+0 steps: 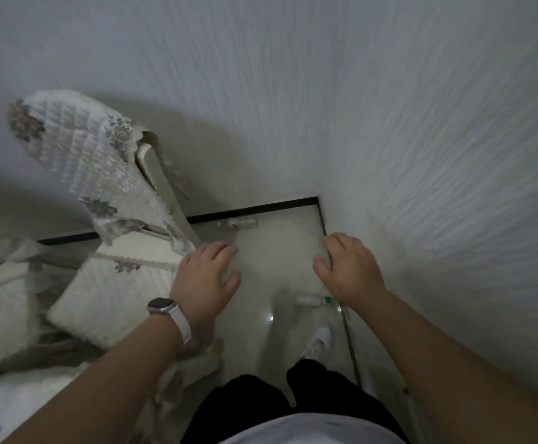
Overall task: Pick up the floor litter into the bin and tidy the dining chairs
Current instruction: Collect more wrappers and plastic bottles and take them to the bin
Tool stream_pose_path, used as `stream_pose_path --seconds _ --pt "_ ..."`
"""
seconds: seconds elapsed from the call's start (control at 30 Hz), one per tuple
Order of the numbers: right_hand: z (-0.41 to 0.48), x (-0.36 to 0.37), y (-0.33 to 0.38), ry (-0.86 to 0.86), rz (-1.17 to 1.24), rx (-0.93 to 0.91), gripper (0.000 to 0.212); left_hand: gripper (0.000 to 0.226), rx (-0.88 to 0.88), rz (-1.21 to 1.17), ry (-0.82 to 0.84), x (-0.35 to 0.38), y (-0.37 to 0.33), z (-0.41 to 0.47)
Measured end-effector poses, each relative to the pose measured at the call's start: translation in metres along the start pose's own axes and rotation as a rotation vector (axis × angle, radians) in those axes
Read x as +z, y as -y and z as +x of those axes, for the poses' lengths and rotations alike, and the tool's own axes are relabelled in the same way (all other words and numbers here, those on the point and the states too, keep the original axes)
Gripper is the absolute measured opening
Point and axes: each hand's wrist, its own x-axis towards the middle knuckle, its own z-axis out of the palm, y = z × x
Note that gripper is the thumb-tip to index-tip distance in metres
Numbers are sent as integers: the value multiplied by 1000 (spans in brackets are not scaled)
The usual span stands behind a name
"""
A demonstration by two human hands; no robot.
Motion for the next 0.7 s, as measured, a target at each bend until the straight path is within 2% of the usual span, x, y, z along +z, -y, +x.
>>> stream_pose_path --seconds 0.13,0.37,0.47,0.7 --pt "18 2 -11 30 -7 34 44 59 46 -29 32 14 4 52" --pt "36 50 -53 162 -89 29 52 57 120 -74 88 85 29 114" --pt "46 102 -72 212 -96 43 50 58 122 -86 135 143 45 139" --pt "66 285 -135 501 -105 10 55 51 121 -125 164 312 95 189"
